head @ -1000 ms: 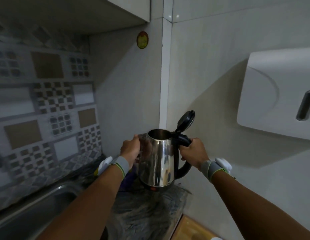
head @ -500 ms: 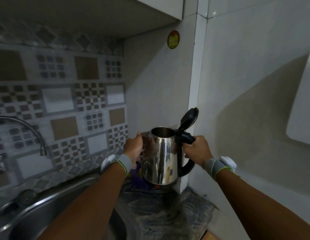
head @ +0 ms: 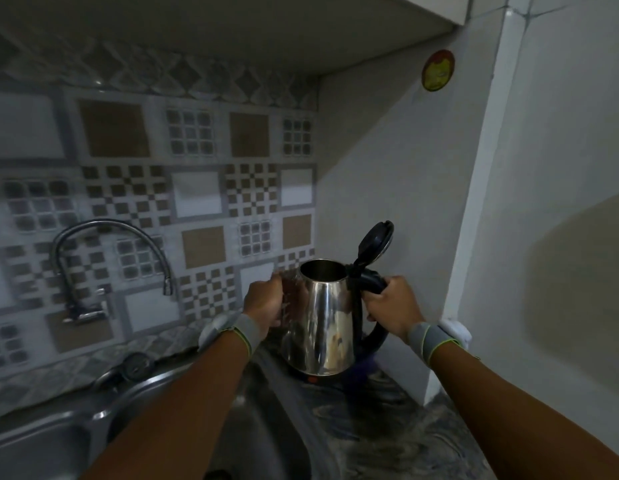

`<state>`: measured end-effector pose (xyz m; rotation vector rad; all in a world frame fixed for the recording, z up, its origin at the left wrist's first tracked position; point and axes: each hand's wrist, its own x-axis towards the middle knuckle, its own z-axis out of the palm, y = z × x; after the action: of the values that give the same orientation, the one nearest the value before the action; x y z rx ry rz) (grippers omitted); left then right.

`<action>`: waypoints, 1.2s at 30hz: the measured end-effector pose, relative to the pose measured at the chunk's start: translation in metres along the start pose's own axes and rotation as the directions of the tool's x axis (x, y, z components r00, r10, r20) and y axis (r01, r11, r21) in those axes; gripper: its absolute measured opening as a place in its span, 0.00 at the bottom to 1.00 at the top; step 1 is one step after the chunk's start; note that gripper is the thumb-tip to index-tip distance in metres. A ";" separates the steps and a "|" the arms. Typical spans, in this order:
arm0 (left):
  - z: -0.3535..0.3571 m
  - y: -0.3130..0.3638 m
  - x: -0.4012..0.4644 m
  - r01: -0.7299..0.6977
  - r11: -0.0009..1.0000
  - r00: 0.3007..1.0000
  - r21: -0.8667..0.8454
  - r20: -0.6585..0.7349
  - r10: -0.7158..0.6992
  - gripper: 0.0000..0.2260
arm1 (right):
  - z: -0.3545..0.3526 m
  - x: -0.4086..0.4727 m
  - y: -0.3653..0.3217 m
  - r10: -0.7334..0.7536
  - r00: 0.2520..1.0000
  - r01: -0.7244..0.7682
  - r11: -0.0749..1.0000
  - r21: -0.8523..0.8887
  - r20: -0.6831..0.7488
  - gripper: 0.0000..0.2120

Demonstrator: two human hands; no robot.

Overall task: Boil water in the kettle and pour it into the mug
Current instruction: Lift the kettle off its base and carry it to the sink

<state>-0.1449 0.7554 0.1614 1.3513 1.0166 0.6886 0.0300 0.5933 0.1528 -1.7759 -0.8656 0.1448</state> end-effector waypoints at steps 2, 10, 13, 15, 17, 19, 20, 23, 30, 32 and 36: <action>-0.019 -0.001 0.009 0.015 1.000 1.000 -0.014 -0.023 -0.015 0.23 | 0.021 0.005 -0.003 0.000 1.000 -0.001 1.000 0.023 0.026 0.06; -0.091 -0.018 0.038 0.036 0.998 0.993 -0.042 -0.114 -0.040 0.21 | 0.111 0.014 -0.016 -0.023 0.995 0.021 0.999 0.025 0.094 0.08; -0.112 -0.024 0.043 0.061 0.997 0.992 -0.053 -0.104 -0.066 0.21 | 0.137 0.014 -0.018 -0.022 0.994 0.021 1.000 0.013 0.109 0.09; -0.127 -0.030 0.048 0.061 0.996 0.992 -0.071 -0.104 -0.069 0.22 | 0.154 0.014 -0.021 -0.032 0.992 0.034 0.999 -0.012 0.123 0.11; -0.145 -0.038 0.054 0.066 0.996 0.990 -0.067 -0.117 -0.073 0.22 | 0.176 0.013 -0.023 -0.039 0.988 0.043 0.999 -0.027 0.151 0.11; -0.163 -0.046 0.062 0.076 0.994 0.988 -0.075 -0.128 -0.085 0.21 | 0.196 0.011 -0.027 -0.046 0.984 0.050 0.999 -0.021 0.174 0.11; -0.170 -0.050 0.065 0.081 0.993 0.987 -0.088 -0.129 -0.092 0.20 | 0.206 0.012 -0.027 -0.053 0.982 0.057 0.998 -0.020 0.182 0.11; -0.190 -0.062 0.075 0.082 0.992 0.984 -0.095 -0.153 -0.096 0.20 | 0.233 0.011 -0.026 -0.058 0.980 0.065 0.997 -0.032 0.193 0.13; -0.230 -0.089 0.103 0.115 0.984 0.970 -0.140 -0.197 -0.141 0.23 | 0.291 0.013 -0.020 -0.045 0.970 0.057 0.997 -0.047 0.238 0.14; -0.238 -0.093 0.110 0.143 0.975 0.968 -0.173 -0.181 -0.174 0.23 | 0.303 0.014 -0.018 -0.032 0.966 0.045 0.998 -0.044 0.256 0.14; -0.254 -0.101 0.122 0.164 0.966 0.966 -0.201 -0.166 -0.198 0.22 | 0.326 0.016 -0.018 -0.035 0.961 0.056 0.996 -0.069 0.275 0.14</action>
<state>-0.3331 0.9644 0.0581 1.0314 1.1782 0.7598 -0.1272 0.8591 0.0464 -1.8323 -1.1223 0.3378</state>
